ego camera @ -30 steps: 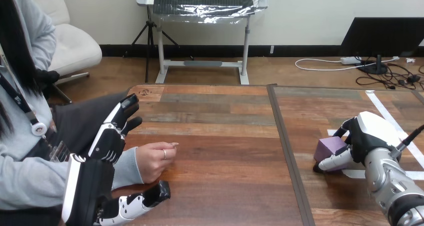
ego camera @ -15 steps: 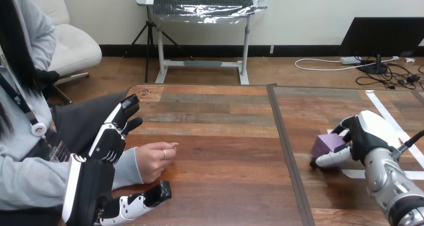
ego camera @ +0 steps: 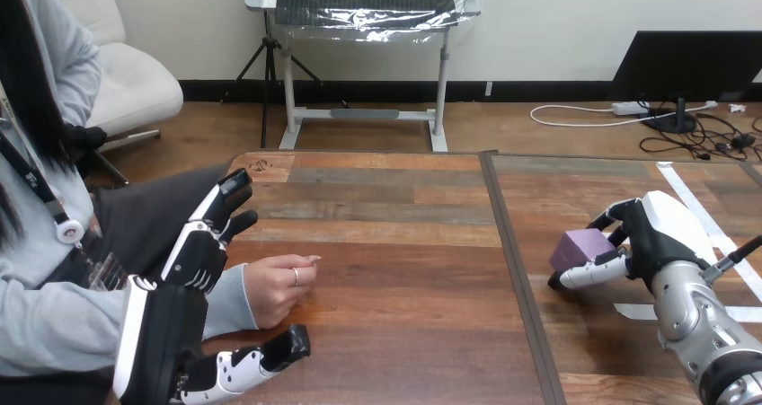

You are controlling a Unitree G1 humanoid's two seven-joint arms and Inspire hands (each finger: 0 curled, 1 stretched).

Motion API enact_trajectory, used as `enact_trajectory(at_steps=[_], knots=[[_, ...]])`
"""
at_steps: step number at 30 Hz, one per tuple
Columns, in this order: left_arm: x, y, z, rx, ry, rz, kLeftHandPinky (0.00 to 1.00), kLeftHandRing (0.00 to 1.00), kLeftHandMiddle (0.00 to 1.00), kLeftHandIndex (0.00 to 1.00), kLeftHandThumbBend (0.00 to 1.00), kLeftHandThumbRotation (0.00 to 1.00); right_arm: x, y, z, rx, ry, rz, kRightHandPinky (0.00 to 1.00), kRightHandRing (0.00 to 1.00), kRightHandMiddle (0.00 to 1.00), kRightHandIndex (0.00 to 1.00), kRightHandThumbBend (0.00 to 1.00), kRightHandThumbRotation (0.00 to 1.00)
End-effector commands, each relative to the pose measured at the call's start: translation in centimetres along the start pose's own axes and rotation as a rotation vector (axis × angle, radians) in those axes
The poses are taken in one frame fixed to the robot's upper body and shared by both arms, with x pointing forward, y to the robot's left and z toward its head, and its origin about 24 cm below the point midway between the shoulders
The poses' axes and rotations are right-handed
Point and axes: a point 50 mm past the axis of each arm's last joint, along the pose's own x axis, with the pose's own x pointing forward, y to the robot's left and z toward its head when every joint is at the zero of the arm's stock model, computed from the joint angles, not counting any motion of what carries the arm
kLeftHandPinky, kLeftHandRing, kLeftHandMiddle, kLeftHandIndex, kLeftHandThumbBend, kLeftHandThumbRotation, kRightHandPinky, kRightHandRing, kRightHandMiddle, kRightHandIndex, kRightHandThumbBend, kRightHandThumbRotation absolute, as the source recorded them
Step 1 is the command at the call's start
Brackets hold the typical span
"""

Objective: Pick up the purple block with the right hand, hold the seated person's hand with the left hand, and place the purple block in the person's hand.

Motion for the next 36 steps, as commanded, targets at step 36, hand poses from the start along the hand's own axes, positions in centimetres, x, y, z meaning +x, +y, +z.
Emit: enact_trajectory(at_steps=[36], knots=[[2.4, 1.0, -0.2, 0.149, 0.007, -0.034, 0.86, 0.93, 0.94, 0.91, 1.0, 0.45, 0.7, -1.9, 5.7, 0.218, -0.264, -0.102, 0.07, 0.12, 0.2, 0.25, 0.38, 0.0]])
